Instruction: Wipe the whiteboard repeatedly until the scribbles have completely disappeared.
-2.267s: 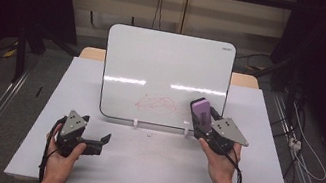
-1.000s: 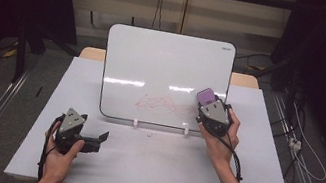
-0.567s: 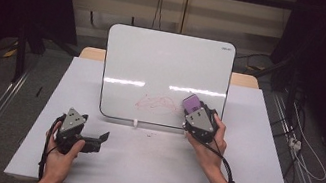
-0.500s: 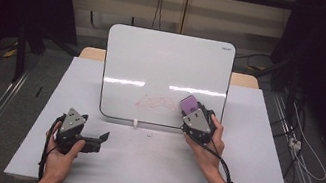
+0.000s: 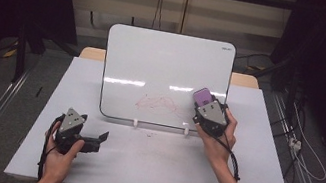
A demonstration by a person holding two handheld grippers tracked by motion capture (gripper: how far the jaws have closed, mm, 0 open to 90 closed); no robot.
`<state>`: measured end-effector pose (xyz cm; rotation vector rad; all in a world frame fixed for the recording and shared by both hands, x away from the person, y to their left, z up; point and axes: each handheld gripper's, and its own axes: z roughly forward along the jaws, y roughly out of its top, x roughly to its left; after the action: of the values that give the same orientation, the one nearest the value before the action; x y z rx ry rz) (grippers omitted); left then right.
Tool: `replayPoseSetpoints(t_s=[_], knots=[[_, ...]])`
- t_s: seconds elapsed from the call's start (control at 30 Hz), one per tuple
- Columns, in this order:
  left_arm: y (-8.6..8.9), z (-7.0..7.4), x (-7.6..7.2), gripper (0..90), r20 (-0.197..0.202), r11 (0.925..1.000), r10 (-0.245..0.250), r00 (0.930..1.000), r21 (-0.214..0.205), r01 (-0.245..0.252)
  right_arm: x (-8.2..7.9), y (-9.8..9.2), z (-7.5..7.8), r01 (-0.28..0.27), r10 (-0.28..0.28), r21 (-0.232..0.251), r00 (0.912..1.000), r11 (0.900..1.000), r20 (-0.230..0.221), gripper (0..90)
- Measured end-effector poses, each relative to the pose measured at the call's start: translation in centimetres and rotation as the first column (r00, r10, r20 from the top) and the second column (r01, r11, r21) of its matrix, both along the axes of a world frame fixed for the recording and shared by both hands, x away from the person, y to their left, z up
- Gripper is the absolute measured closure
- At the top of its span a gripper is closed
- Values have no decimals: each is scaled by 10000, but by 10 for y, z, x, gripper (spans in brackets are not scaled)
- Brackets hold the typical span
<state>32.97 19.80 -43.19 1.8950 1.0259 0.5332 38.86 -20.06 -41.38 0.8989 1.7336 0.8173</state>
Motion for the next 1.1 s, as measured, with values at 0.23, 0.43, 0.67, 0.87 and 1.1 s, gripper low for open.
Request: replayPoseSetpoints(t_s=[0.23,0.43,0.67,0.87,1.1], knots=[[-1,0,0,51,-26,10000,-42,10000,59,42,3,-5,4,257,-257,4,9996,9997,87,416],[-1,0,0,51,25,10000,-29,10000,51,29,-2,11,-3,-136,136,-70,9999,9999,-33,416],[0,0,0,51,21,10000,14,10000,-10,-14,-8,35,-12,-622,618,-403,9980,9972,-120,416],[0,0,1,51,10,10000,-15,10000,15,15,-14,58,-21,-1186,1166,-699,9927,9905,-312,416],[-1,0,1,51,-1,10000,-39,10000,53,39,-11,69,-20,-1330,1314,-586,9909,9894,-309,415]])
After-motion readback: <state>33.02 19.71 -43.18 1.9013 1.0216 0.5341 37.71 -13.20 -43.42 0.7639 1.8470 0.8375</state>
